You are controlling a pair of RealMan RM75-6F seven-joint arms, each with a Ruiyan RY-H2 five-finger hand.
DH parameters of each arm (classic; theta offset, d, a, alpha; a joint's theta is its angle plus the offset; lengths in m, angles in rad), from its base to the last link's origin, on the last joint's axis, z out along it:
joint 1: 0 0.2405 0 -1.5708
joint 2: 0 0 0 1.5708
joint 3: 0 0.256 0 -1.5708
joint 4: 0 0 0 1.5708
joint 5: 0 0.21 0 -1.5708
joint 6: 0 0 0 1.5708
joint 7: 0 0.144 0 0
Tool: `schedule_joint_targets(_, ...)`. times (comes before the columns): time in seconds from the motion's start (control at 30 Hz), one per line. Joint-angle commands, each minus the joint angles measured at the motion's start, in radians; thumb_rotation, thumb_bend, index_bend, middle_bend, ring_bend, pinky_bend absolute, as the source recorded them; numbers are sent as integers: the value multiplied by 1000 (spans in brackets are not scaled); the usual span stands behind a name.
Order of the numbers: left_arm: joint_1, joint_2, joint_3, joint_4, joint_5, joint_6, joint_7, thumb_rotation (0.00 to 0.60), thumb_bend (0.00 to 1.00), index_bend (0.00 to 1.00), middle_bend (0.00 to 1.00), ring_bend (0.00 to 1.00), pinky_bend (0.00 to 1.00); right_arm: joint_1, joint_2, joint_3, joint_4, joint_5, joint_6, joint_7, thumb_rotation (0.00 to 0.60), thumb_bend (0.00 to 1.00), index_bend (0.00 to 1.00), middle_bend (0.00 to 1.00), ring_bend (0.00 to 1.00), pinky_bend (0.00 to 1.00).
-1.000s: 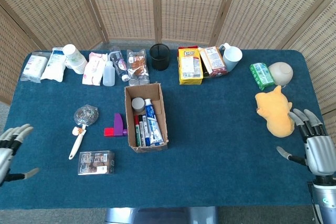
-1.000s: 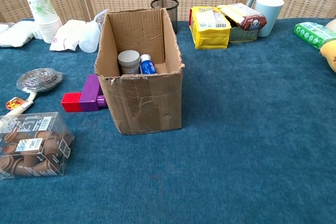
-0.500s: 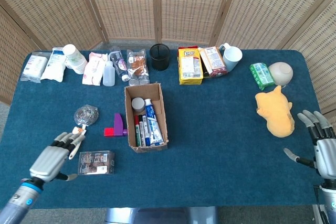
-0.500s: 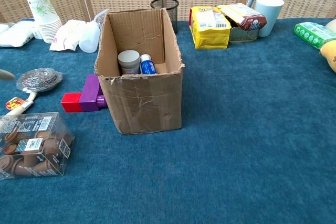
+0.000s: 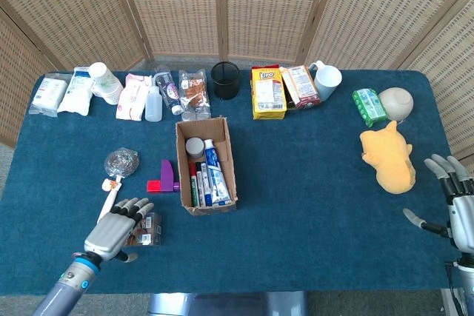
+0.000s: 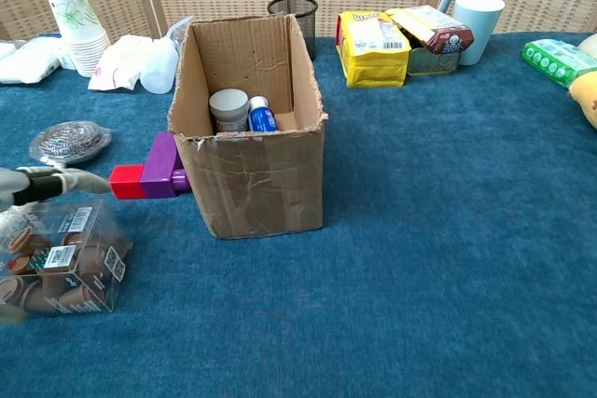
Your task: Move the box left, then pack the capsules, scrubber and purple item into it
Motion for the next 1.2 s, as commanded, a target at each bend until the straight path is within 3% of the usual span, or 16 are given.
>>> schedule_joint_targets(0.03,-11,-48,-4,16,-41,42,56,600,30,269,354,318,480,-1,0,2,1,-2,-2,4,600,0,142,52,0,136)
schedule_joint_targets(0.1,-11,-52,-9,13,-37,62,54,600,45,316,437,391,521,-2,0,4,2,-1,-5,8,600,0,143,53,0,136)
schedule_joint_targets(0.2,-4,-31,-17,7,6,95,9,600,51,344,467,417,538,-3,0,8,3,-4,-8,13,600,0,143,53,0,137)
schedule_joint_targets(0.47,17,195,-55,-119,176,176,-237,600,51,343,465,416,539,-7,1,13,-1,-13,-9,14,600,0,148,55,0,137)
schedule_joint_targets(0.6,0,305,-117,-133,339,252,-303,600,51,364,470,414,538,-8,0,13,-3,-18,-12,11,600,0,150,56,0,137)
schedule_joint_targets(0.7,-25,341,-155,-101,403,271,-315,600,49,375,468,412,538,-9,0,15,-4,-20,-13,8,600,0,151,56,0,136)
schedule_joint_targets(0.97,-137,331,-251,-3,444,226,-278,600,31,362,420,374,538,-11,0,16,-11,-31,-11,-4,600,0,154,56,0,137)
schedule_joint_targets(1.2,-245,240,-248,162,550,139,-255,600,17,341,398,352,552,-12,0,19,-13,-32,-12,-15,600,0,154,56,0,136)
